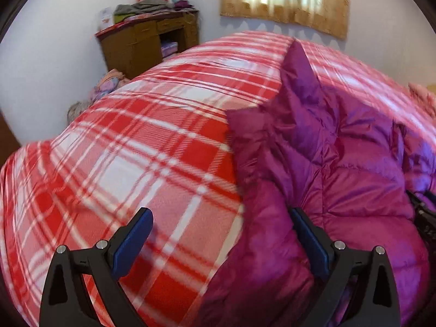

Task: Fold large clothes

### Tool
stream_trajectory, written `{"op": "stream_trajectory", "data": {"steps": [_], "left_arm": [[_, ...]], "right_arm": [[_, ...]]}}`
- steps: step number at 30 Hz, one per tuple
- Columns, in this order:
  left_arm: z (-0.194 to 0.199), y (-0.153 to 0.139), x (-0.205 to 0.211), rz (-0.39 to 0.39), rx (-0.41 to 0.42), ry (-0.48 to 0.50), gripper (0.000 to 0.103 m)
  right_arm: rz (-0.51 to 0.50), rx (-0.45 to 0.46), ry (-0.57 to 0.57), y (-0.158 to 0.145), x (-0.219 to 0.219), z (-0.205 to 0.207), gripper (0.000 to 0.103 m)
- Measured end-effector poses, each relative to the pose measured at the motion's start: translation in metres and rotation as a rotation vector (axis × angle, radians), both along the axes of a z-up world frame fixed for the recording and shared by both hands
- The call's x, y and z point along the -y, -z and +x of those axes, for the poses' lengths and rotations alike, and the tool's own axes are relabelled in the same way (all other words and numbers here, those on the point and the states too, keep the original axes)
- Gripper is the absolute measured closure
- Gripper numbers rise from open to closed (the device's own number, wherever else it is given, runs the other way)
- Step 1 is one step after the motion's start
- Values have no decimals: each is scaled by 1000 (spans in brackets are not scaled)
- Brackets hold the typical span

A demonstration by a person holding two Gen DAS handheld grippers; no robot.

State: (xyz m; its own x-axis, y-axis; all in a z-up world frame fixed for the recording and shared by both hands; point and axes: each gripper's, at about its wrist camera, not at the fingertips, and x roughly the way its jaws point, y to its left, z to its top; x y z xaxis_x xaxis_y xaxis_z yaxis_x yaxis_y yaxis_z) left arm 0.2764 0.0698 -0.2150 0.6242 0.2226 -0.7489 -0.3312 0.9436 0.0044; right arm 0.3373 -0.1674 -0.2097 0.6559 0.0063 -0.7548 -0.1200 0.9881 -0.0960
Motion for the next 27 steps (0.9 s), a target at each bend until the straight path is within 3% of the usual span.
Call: {"op": "stream_trajectory", "data": {"steps": [5,9,11,13,15,18,25,27], "left_arm": [[-37,-21,-11,-52,78,-38,3],[-35,-12,-8,-86,51,-19,3],[-30,-1,-7,-150,40,9,3],[-22,12,-7,-198,22,16,3],[-24,13,-2,-169,55,34,4],[-24,14,4,-178,69,88,16],[-21,10,11,-300,98,216,83],[-23,7,11,-304,105,222,89]], "right_arm": [[33,-3,-14,-4,3,-2,31],[78,54,-2,-26,11,-37,31],[81,91,-16,-34,10,-60,30],[51,107,-18,-33,6,-72,30],[11,86,-25,-18,1,-76,30],[-45,107,-38,-5,-6,-77,28],[-114,93,-30,0,-17,-73,28],[-111,94,-23,0,-17,-75,28]]}}
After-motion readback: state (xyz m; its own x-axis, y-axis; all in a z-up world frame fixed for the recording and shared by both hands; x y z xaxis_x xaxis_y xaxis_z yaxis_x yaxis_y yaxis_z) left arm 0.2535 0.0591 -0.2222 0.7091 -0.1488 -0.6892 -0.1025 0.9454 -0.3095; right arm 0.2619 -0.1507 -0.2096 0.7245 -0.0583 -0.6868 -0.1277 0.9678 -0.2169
